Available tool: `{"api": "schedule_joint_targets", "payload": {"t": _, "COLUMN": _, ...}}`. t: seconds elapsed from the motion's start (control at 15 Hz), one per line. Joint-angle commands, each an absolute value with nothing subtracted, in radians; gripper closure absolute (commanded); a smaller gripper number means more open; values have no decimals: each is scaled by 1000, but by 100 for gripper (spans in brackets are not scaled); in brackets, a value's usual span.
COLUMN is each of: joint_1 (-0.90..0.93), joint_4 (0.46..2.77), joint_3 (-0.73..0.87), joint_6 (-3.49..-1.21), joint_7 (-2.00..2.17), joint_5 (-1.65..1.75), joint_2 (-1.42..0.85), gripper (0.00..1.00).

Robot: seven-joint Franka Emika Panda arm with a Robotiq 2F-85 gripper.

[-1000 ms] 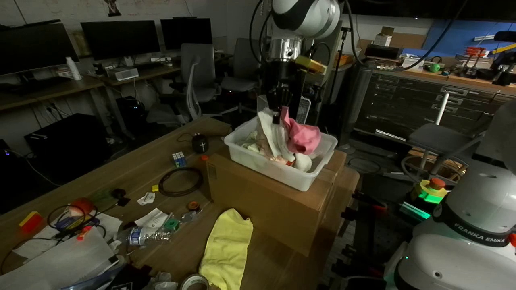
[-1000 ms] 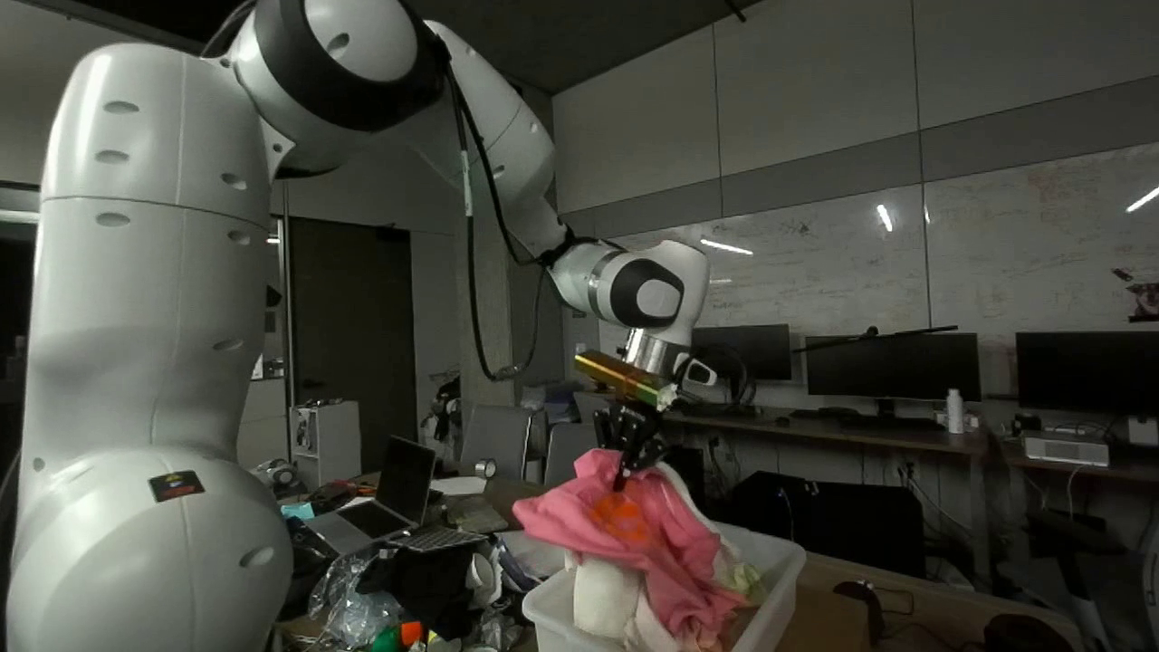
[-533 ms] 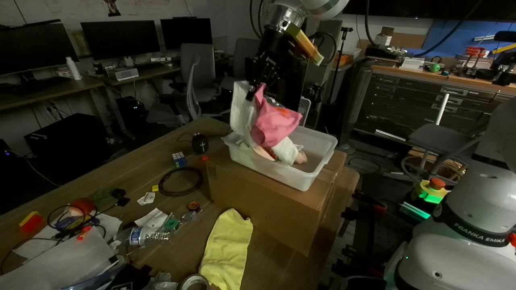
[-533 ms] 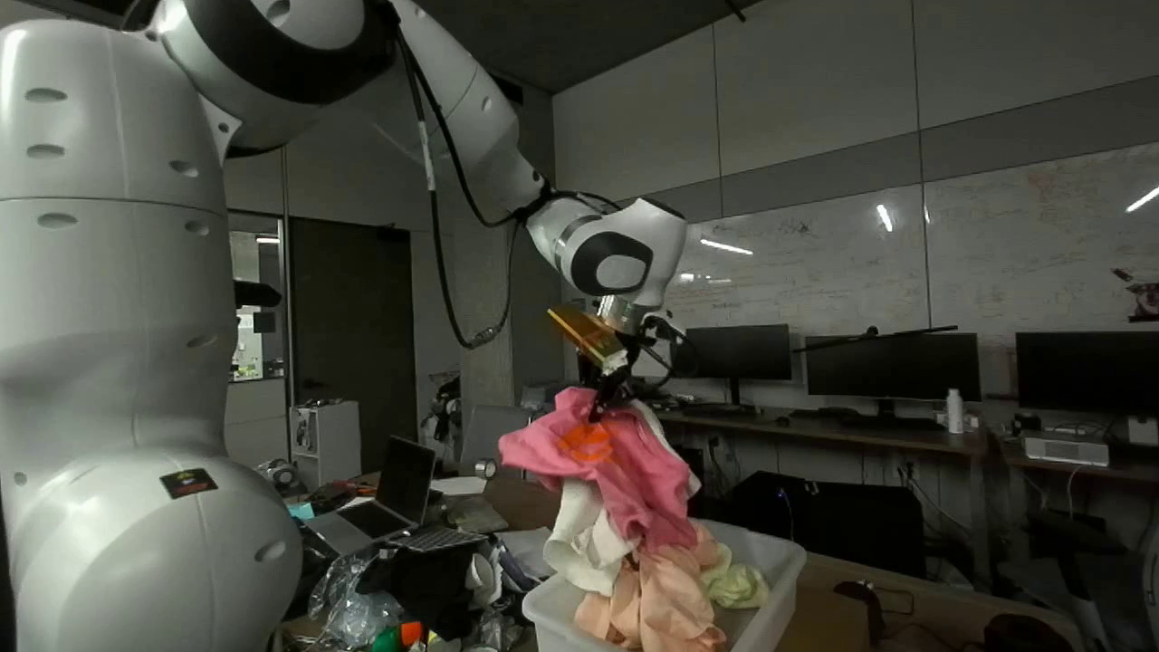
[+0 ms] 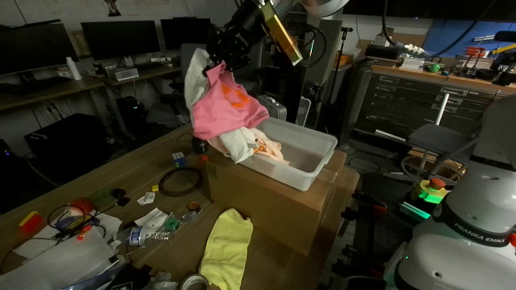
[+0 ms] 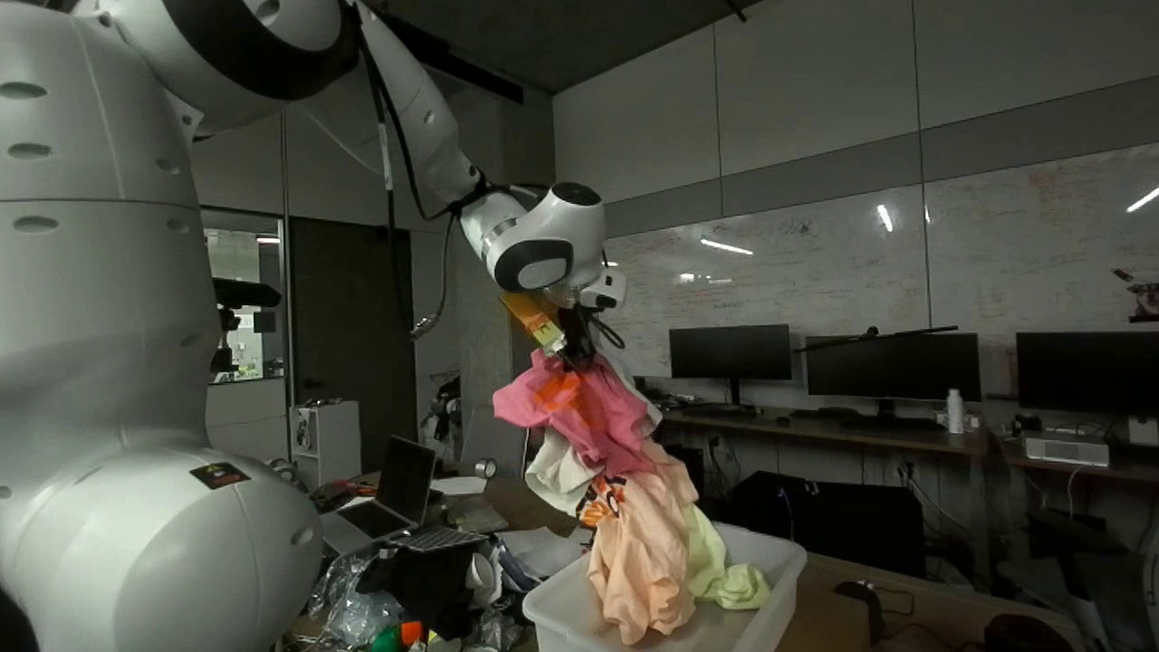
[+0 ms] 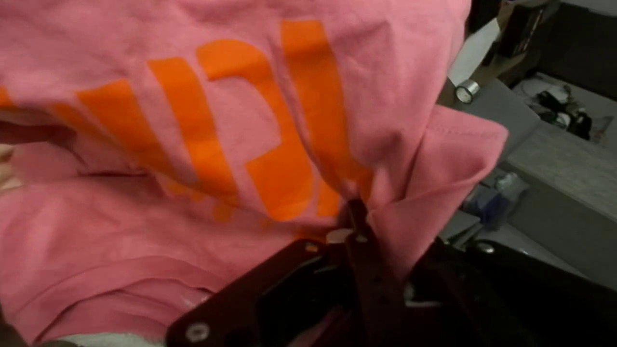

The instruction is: Remove the towels and t-shirts from the box and place them on the table

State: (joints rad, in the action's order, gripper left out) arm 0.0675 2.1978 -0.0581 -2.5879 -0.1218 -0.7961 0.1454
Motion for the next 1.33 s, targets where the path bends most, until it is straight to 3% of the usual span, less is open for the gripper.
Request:
{"api": "schedule_joint_targets", "payload": {"t": 0.0, "joint_1": 127, "joint_4": 2232, "joint_3": -88, "joint_6": -2741, "joint_7": -152, "joint_5": -870, "joint_2": 193, "gripper": 97}}
{"api": "schedule_joint_targets", "payload": {"t": 1.27, "joint_1": 362, "joint_4": 2148, "joint_3": -150, "joint_6": -3103, "joint_7": -466, "joint_5": -1377, "joint_2": 233, "gripper": 97}}
